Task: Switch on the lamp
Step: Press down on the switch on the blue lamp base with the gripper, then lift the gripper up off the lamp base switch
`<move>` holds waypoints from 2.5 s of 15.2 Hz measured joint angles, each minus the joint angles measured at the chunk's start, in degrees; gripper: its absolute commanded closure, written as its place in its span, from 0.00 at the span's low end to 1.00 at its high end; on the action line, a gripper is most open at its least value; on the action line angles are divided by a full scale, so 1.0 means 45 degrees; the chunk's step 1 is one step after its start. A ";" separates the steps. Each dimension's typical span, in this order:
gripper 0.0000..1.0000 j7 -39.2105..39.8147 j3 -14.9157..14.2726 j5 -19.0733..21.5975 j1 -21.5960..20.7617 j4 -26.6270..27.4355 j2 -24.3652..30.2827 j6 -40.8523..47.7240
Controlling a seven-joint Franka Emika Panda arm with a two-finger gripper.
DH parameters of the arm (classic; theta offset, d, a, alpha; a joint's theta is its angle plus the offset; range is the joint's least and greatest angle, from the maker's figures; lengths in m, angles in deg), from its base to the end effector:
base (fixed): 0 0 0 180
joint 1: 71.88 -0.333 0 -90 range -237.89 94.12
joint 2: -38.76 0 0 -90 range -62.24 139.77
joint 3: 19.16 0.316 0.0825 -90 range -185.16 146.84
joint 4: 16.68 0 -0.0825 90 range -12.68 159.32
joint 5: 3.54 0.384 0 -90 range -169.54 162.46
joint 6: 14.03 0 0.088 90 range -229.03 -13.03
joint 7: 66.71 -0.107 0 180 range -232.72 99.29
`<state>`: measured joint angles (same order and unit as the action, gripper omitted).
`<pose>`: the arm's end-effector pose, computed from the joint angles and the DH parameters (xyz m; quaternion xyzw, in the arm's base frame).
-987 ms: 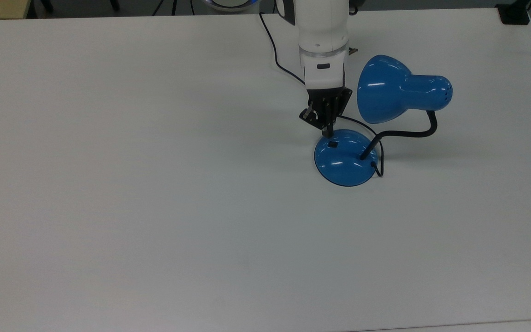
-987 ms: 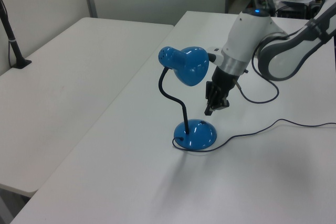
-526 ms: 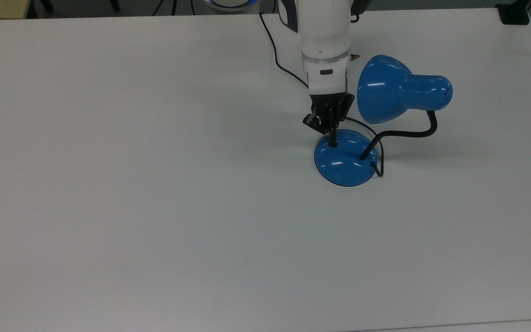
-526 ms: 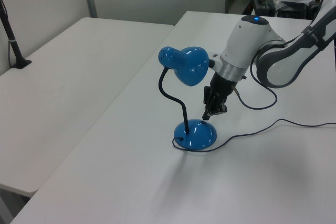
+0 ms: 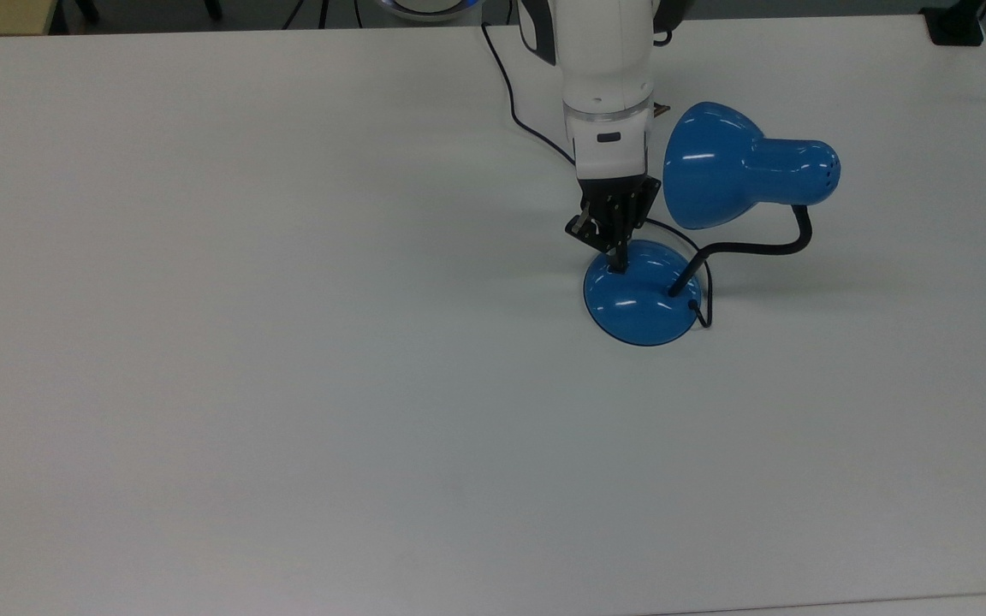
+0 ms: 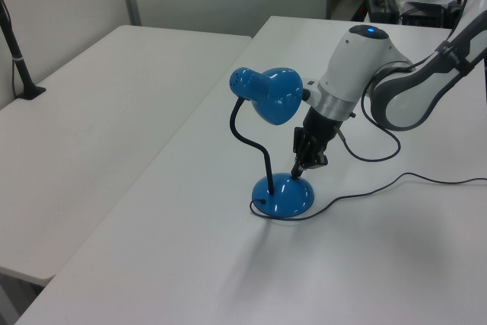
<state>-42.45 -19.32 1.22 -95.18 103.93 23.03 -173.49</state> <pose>0.5648 0.2374 0.3300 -0.9104 -0.3614 -0.2004 0.0197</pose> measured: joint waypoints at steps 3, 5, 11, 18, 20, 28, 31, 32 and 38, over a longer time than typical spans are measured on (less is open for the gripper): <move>1.00 0.0000 0.0002 0.0000 0.0058 -0.0097 -0.0103 -0.0008; 1.00 0.0000 0.0094 0.0000 0.0150 -0.0099 -0.0156 -0.0260; 1.00 0.0000 0.1042 0.0000 0.1025 -0.0130 -0.0198 -0.0544; 1.00 0.0005 0.1230 0.0000 0.1099 -0.0141 -0.0239 -0.0546; 1.00 0.0034 0.1274 0.0000 0.1121 -0.0175 -0.0279 -0.0554; 1.00 0.0049 0.1394 0.0000 0.1231 -0.0210 -0.0332 -0.0566; 1.00 -0.0470 0.1460 0.0048 0.1312 -0.0272 -0.0298 -0.0248; 1.00 -0.0843 0.1461 0.0053 0.1342 -0.0321 -0.0212 0.0214; 1.00 -0.2111 0.1442 0.0055 0.2596 -0.0480 0.1538 0.4522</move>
<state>-51.95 -12.83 1.46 -83.50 101.77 29.95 -153.14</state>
